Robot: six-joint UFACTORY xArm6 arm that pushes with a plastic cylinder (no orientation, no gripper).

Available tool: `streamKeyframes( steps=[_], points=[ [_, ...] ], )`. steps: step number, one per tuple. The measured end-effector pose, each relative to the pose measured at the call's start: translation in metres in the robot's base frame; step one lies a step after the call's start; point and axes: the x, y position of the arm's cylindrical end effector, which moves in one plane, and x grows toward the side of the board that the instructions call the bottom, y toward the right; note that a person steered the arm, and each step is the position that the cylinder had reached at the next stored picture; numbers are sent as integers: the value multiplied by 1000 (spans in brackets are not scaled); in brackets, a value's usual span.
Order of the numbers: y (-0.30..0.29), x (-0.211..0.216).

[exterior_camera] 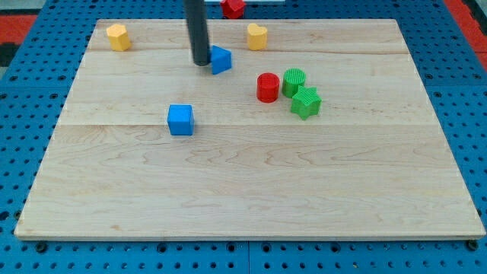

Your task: Move blue triangle towards top right of the board

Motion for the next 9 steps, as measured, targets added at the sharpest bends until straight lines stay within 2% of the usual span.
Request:
streamKeyframes(
  steps=[1, 3, 7, 9],
  points=[
    [24, 1],
    [170, 6],
    [262, -42],
    [264, -43]
  ],
)
